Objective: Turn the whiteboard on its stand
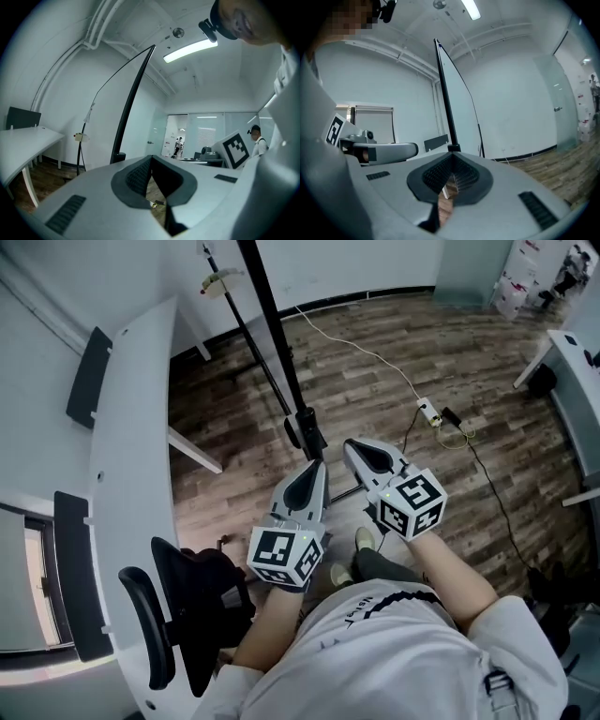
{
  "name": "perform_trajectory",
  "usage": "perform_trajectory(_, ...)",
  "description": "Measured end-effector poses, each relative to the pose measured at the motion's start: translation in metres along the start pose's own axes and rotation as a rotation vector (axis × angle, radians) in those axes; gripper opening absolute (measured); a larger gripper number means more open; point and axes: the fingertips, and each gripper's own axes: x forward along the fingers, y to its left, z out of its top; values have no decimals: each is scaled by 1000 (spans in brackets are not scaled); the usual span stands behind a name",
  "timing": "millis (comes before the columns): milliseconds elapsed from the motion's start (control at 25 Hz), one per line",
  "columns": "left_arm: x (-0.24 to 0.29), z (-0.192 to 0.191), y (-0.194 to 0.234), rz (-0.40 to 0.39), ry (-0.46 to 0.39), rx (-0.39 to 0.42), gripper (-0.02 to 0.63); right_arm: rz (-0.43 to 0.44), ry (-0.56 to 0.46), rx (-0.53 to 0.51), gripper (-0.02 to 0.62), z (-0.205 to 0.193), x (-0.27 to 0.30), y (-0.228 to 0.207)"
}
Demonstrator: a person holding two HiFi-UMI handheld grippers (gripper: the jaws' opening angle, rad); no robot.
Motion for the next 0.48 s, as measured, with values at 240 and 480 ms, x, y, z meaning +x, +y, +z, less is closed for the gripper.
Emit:
perform_trajectory(240, -5, -11, -17, -7, 7, -12, 12, -4, 4, -3, 14, -6, -18, 3)
perform_trajectory(480, -2, -7, -28, -33, -13, 5, 12, -26, -10, -29, 14, -1, -28, 3)
